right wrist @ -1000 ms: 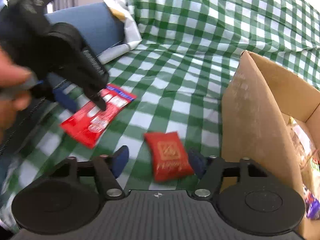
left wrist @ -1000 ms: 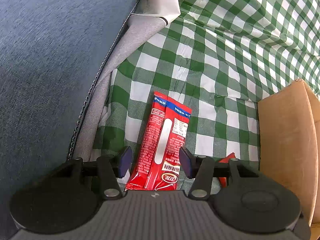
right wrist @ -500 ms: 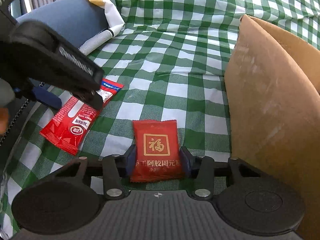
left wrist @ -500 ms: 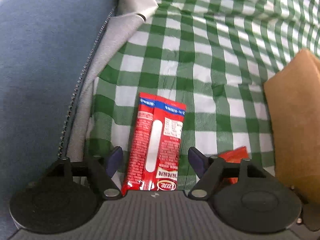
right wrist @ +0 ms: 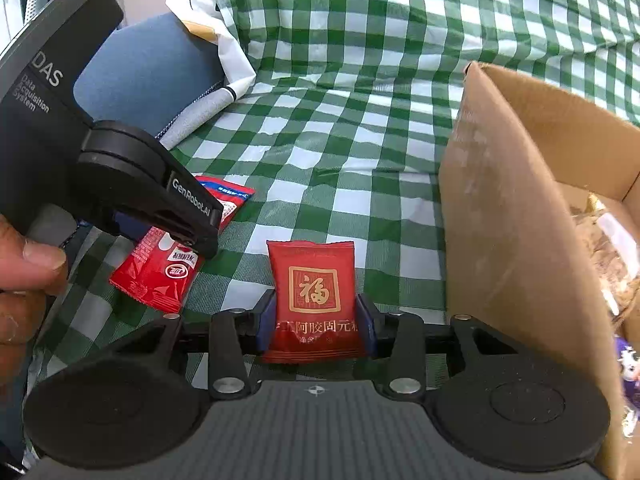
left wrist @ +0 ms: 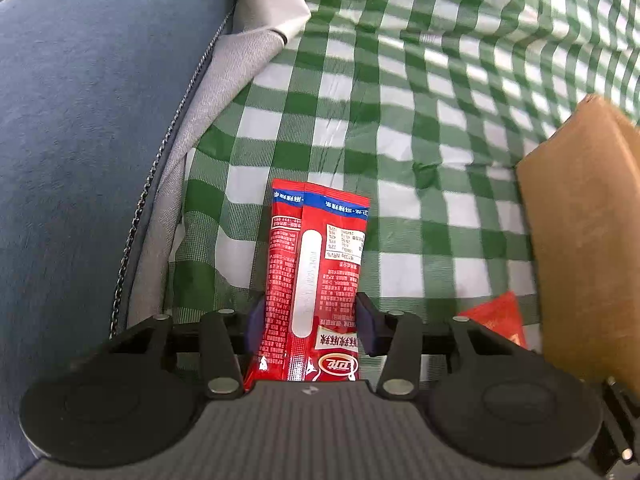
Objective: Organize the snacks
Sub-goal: 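Carry the red stick-pack and red square packet over the cardboard box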
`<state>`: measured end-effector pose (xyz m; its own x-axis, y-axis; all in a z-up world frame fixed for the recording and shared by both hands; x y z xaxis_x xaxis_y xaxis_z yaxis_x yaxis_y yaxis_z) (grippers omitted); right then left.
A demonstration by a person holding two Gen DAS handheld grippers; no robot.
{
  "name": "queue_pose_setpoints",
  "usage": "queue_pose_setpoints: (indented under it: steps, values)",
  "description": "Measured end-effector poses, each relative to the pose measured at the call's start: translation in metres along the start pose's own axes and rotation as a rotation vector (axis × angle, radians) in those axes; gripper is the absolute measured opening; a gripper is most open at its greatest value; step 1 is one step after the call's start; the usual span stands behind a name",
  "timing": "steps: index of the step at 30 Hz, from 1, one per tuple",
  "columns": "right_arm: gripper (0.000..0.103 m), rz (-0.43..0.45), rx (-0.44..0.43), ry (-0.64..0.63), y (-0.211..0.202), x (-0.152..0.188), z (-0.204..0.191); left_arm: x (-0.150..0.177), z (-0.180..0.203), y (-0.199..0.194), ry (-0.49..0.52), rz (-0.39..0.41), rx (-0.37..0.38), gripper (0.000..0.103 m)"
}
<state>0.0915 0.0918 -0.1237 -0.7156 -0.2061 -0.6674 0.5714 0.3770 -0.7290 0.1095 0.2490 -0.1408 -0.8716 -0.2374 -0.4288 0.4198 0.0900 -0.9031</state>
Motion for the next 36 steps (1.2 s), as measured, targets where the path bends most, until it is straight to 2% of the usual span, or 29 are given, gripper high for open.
queue_pose_setpoints:
  steps: [6,11,14,21,25,27,32,36]
  values:
    - [0.043,0.019,-0.005,-0.001,-0.025,-0.003,-0.001,-0.001,-0.004,-0.031,-0.111,0.101,0.072,0.05]
    - [0.043,0.073,-0.023,0.015,-0.065,-0.026,0.004,0.003,0.003,-0.06,-0.171,0.182,0.133,0.05]
    - [0.043,0.121,-0.029,0.011,-0.094,-0.044,0.017,0.004,0.017,-0.079,-0.171,0.244,0.157,0.05]
    - [0.043,0.288,0.0,0.059,-0.153,-0.082,0.094,0.001,0.052,-0.116,-0.107,0.39,0.195,0.05]
    - [0.043,0.39,0.07,0.061,-0.164,-0.085,0.147,-0.004,0.07,-0.124,-0.068,0.436,0.198,0.05]
    - [0.043,0.425,0.091,0.104,-0.168,-0.078,0.171,-0.007,0.076,-0.124,-0.059,0.45,0.201,0.05]
    - [0.043,0.407,0.113,0.215,-0.17,-0.062,0.214,-0.011,0.091,-0.127,-0.034,0.477,0.211,0.05]
    - [0.043,0.413,0.148,0.224,-0.176,-0.053,0.234,-0.013,0.101,-0.125,-0.015,0.481,0.214,0.05]
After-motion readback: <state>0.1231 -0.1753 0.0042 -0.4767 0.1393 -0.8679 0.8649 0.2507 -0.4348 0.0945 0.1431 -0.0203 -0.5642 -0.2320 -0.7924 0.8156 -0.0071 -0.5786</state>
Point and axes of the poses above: each gripper's, at about its wrist camera, not at the fingertips, and y roughly the way its jaws point, z to its right, x to its underside, the point moved 7 cm from there along y, roughly the way its jaws point, and after that the axes turned 8 degrees about y, right-handed, at the moved point
